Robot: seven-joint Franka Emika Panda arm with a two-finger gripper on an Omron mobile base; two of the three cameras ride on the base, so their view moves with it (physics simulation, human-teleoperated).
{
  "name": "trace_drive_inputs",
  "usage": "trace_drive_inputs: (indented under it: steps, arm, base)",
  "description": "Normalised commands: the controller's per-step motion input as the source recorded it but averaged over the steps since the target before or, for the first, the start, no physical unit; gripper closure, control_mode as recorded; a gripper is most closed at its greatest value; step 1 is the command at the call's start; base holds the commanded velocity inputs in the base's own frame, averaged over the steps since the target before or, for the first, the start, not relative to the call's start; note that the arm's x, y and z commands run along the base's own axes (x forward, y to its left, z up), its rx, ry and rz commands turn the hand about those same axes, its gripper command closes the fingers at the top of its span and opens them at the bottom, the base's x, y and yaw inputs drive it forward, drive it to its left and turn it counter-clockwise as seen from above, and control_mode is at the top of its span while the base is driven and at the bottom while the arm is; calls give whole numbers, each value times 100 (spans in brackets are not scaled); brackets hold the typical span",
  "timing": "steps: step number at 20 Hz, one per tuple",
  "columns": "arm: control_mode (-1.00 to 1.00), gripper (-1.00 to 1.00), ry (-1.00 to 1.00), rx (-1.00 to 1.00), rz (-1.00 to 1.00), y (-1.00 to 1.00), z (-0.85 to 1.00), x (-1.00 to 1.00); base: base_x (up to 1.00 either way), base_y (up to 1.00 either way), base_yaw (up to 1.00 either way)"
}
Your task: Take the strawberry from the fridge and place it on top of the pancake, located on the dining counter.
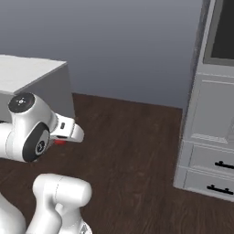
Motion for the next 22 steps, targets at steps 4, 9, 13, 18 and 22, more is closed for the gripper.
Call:
trace_drive_inputs:
  steps: [4, 9, 13, 18, 22]
  arm:
    - [100, 100, 0, 0, 0, 0, 0, 0]
    - [100, 100, 0, 0, 0, 0, 0, 0]
    - [100, 100, 0, 0, 0, 0, 0, 0]
    - [100, 100, 0, 0, 0, 0, 0, 0]
    - [100, 100, 0, 0, 0, 0, 0, 0]
  base:
    - [77, 62, 12]
    - [99, 57, 1]
    - [100, 44, -2]
    - [100, 49, -4]
    - [100, 46, -5]
